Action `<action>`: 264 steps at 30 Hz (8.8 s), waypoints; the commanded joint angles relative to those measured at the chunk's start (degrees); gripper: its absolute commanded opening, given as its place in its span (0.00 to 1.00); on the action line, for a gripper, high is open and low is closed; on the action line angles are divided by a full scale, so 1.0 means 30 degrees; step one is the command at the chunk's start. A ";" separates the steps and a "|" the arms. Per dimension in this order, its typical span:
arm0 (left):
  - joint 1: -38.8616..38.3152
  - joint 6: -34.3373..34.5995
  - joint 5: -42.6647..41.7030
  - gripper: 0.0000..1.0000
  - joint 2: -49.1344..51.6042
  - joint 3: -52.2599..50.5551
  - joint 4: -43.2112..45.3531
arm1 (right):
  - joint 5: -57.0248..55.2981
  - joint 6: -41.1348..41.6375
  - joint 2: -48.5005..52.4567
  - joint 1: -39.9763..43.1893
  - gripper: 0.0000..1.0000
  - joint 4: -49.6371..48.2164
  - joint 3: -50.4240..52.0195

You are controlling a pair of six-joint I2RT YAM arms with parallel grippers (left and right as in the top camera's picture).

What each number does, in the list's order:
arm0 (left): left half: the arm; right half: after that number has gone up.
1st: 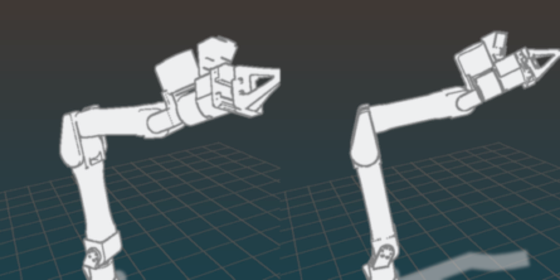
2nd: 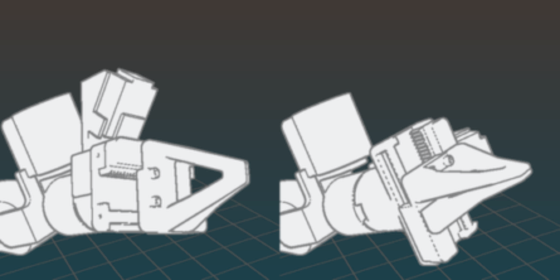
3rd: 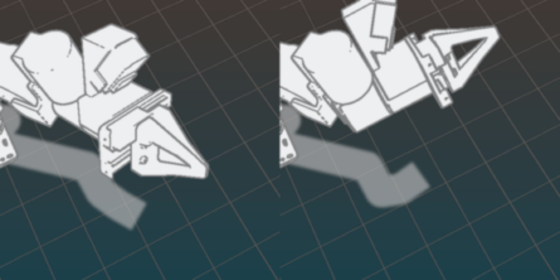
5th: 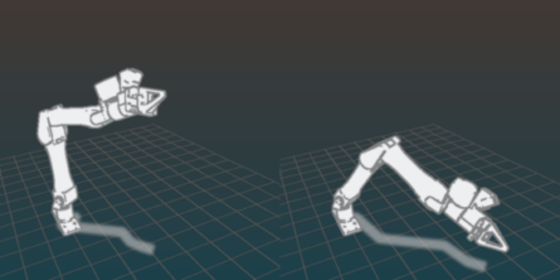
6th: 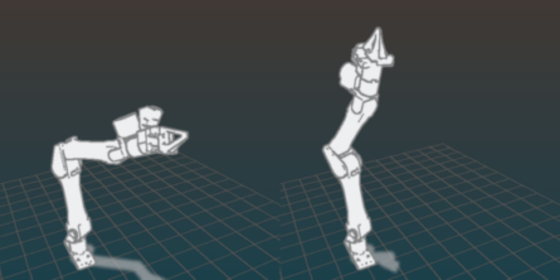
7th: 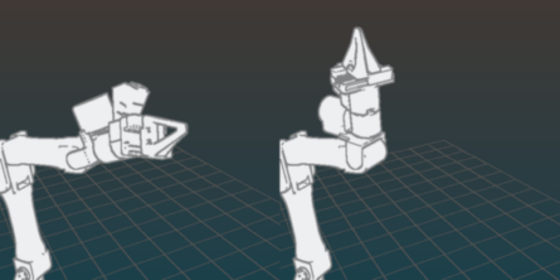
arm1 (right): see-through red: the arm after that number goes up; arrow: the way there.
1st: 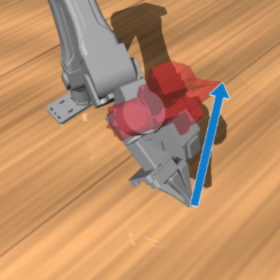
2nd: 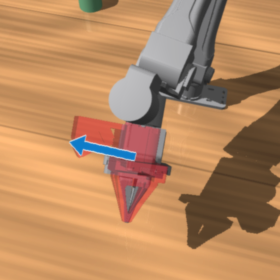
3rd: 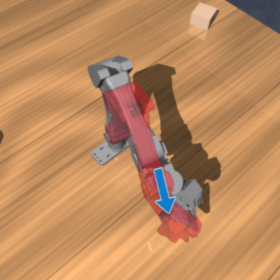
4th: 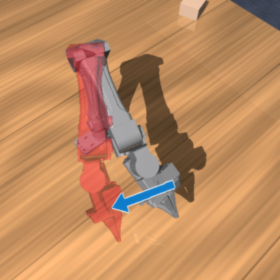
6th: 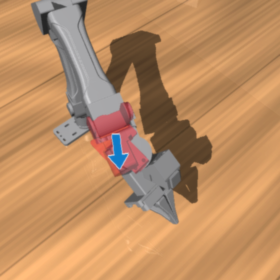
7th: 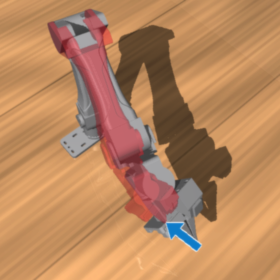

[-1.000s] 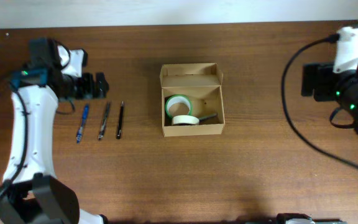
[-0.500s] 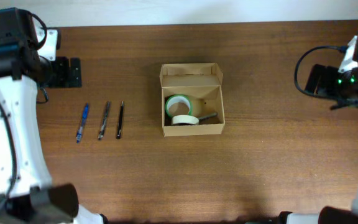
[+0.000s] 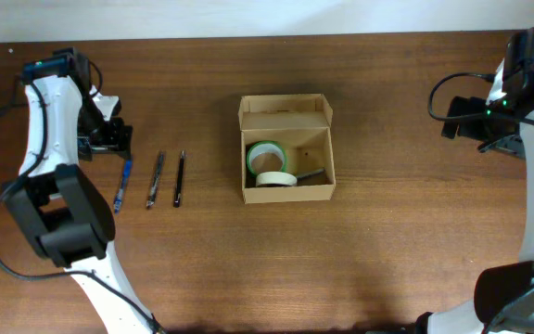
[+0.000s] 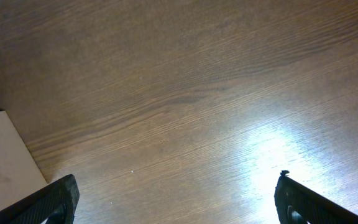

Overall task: Pack container
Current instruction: 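Lower the left gripper onto the blue pen and grasp it, then carry the blue pen right into the box and release it, then return the left gripper to the pens and grasp the grey pen, then carry the grey pen into the box and lower it in, then move the left gripper back over the black pen on the table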

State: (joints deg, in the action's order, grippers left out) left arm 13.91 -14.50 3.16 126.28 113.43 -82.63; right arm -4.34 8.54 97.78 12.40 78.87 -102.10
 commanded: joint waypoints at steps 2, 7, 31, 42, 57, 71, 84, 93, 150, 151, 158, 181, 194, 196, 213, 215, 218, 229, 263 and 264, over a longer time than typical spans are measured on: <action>0.0066 -0.0867 -0.0262 0.79 0.0335 -0.0758 0.0692 | 0.0240 0.0124 0.0109 0.0146 0.99 -0.0015 -0.0007; 0.0044 -0.1115 0.0022 0.75 0.0342 -0.2980 0.2477 | 0.0240 0.0124 0.0109 0.0146 0.99 -0.0015 -0.0007; 0.0080 -0.1486 0.0503 0.33 0.0393 -0.7176 0.5836 | 0.0240 0.0124 0.0109 0.0138 0.99 -0.0015 -0.0007; 0.0080 -0.2492 0.0306 0.02 0.0408 -0.7111 0.6186 | 0.0240 0.0124 0.0109 0.0146 0.99 -0.0015 -0.0007; -0.1632 -0.1880 -0.3432 0.02 0.0306 0.9362 -0.2404 | 0.0248 0.0124 0.0109 0.0138 0.99 -0.0015 -0.0007; -1.0797 -1.0134 -0.5734 0.02 0.0284 1.6189 -0.4677 | 0.0240 0.0124 0.0109 0.0146 0.99 -0.0015 -0.0007; -1.4404 -1.3646 -0.4911 0.02 0.0299 0.5428 -0.1413 | 0.0240 0.0117 0.0109 0.0138 0.99 -0.0015 -0.0007; -1.4549 -1.3653 -0.4765 0.02 0.0379 0.2033 0.1938 | 0.0240 0.0124 0.0109 0.0146 0.99 -0.0015 -0.0007; -0.2186 -0.0291 -0.2178 0.66 -0.7898 -1.1081 0.9828 | 0.0240 0.0124 0.0109 0.0146 0.99 -0.0015 -0.0007; -0.2186 -0.0641 -0.2339 0.66 -0.7592 -1.1081 0.9836 | 0.0240 0.0124 0.0109 0.0138 0.99 -0.0015 -0.0007; -0.2208 -0.0627 -0.2339 0.66 -0.5020 -1.1089 1.0367 | 0.0240 0.0124 0.0109 0.0146 0.99 -0.0015 -0.0007; -0.2208 -0.2630 -0.2295 0.02 -0.1464 -1.1081 1.0972 | 0.0240 0.0124 0.0109 0.0138 0.99 -0.0015 -0.0007; -0.2222 -0.2630 -0.6827 0.02 -0.3453 -0.2594 0.5231 | 0.0248 0.0117 0.0109 0.0146 0.99 -0.0015 -0.0007; -0.2361 -0.2645 -0.7453 0.02 -0.4473 0.0867 0.3803 | 0.0240 0.0117 0.0109 0.0146 0.99 -0.0015 -0.0007; -1.2123 -1.3070 -0.5085 0.02 -0.4452 0.4685 -0.0831 | 0.0240 0.0124 0.0109 0.0146 0.99 -0.0015 -0.0007; -1.2604 -1.3070 -0.5085 0.02 -0.3869 0.3555 0.0146 | 0.0240 0.0124 0.0109 0.0146 0.99 -0.0015 -0.0007; -1.3223 -1.3151 -0.5093 0.02 -0.3060 0.2441 0.1464 | 0.0240 0.0124 0.0109 0.0146 1.00 -0.0015 -0.0007; -1.5271 -1.4637 -0.4452 0.02 0.0262 0.1741 0.2710 | 0.0240 0.0124 0.0109 0.0138 0.99 -0.0015 -0.0007; -1.0724 -0.7125 -0.2390 0.62 -1.2094 -0.1195 0.6528 | 0.0240 0.0124 0.0109 0.0138 0.99 -0.0015 -0.0007; -0.9741 -0.6557 -0.2390 0.62 -1.3027 -0.2353 0.7359 | 0.0240 0.0124 0.0109 0.0146 0.99 -0.0015 -0.0007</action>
State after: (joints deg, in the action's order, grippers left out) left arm -23.83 -40.71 -5.54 95.66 114.91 -63.86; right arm -3.70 8.82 98.00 12.45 78.87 -102.10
